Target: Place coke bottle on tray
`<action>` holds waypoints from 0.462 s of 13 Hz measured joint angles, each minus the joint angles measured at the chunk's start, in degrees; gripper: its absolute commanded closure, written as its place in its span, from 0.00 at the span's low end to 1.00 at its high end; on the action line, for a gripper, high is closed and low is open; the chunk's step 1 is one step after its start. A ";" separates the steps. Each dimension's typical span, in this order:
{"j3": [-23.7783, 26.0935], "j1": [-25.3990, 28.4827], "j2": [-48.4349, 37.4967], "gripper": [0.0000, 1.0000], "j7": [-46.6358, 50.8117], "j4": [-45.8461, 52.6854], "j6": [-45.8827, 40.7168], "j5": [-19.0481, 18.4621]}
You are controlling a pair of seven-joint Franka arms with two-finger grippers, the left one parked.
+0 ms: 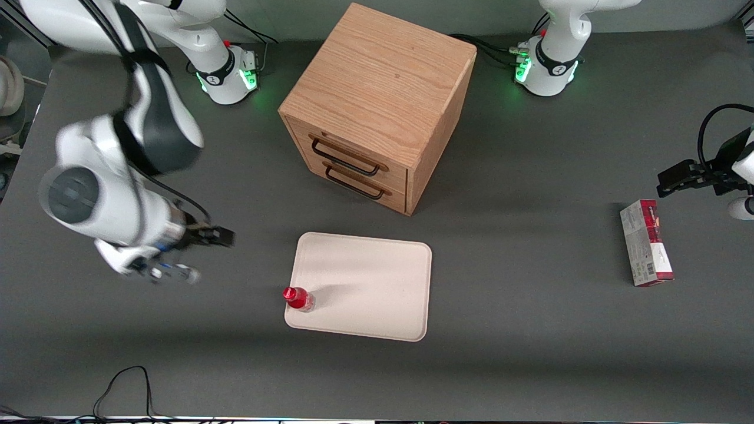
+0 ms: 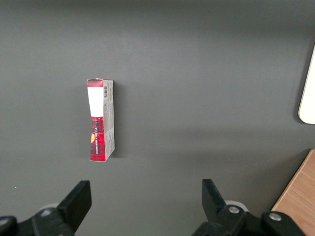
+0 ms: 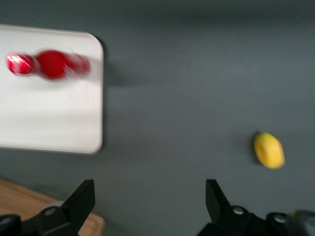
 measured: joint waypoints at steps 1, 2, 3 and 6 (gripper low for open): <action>-3.06 0.41 -5.45 0.00 -3.89 -4.99 0.00 0.86; -5.09 0.87 -10.29 0.00 -6.65 -9.06 -0.14 1.10; -6.12 1.26 -14.59 0.00 -8.34 -12.24 -0.57 1.10; -7.95 2.26 -20.64 0.00 -10.98 -13.98 -4.08 1.10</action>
